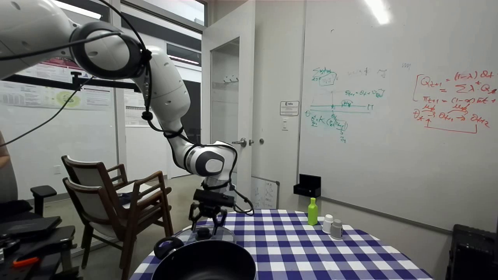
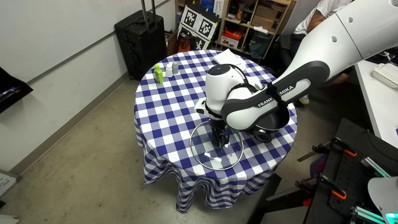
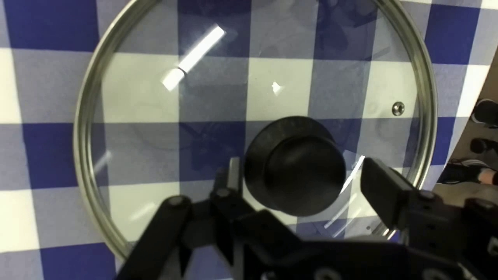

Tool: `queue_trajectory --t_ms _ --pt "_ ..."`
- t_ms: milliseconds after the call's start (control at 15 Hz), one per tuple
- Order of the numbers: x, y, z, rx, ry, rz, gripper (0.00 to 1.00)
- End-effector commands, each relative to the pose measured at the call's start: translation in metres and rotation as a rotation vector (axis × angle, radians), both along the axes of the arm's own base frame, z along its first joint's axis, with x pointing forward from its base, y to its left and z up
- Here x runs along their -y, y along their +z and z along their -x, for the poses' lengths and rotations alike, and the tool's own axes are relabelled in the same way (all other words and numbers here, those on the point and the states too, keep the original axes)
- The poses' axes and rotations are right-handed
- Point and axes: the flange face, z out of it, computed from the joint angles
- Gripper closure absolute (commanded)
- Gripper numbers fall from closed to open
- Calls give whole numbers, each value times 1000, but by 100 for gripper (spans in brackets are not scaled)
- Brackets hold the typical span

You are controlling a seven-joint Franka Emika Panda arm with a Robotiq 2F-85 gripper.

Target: Put the glass lid on the black pot

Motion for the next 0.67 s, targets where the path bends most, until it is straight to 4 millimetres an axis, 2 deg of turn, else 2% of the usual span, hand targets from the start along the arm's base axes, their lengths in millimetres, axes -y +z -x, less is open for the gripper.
queue_trajectory --t_ms 0,67,200,267,400,600 --pt "-3 -3 -8 21 -5 14 54" --pt "-2 -2 -9 24 -7 15 63" --pt "-4 0 -11 34 -13 17 68" --pt "-5 2 -11 37 -13 18 74" --pt "-5 3 -11 39 -11 21 75" --pt "-2 15 -13 59 -7 40 75"
